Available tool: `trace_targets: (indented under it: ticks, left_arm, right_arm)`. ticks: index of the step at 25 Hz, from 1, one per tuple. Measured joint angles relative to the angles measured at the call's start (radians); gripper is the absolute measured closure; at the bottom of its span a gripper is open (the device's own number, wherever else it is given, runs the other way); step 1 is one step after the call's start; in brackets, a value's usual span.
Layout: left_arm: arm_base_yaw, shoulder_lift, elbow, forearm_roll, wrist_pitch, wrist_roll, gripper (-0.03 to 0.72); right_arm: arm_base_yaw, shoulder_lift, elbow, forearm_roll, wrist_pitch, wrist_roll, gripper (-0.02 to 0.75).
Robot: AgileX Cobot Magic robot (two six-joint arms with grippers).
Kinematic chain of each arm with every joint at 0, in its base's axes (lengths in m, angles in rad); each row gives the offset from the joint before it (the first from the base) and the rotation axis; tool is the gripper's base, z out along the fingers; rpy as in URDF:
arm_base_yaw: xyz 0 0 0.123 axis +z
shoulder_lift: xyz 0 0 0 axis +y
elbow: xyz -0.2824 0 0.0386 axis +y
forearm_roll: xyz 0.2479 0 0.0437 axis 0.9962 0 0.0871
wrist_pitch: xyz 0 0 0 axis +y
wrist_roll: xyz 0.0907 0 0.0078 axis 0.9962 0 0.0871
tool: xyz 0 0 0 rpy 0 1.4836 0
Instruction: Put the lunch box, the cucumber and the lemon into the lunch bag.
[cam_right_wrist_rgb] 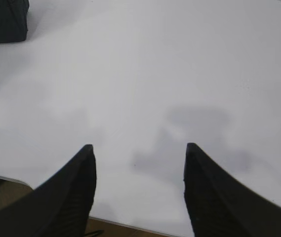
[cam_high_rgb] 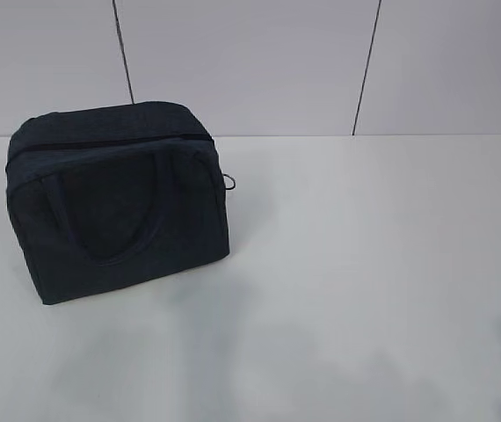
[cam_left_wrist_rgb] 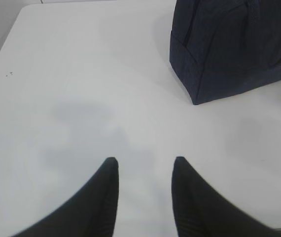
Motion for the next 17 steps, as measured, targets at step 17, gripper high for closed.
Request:
trace_targets:
  ticks: [17]
  left_arm:
    - [-0.002, 0.000, 0.000, 0.000, 0.000, 0.000, 0.443]
  right_arm:
    - [0.000, 0.000, 0.000, 0.000, 0.000, 0.000, 0.302]
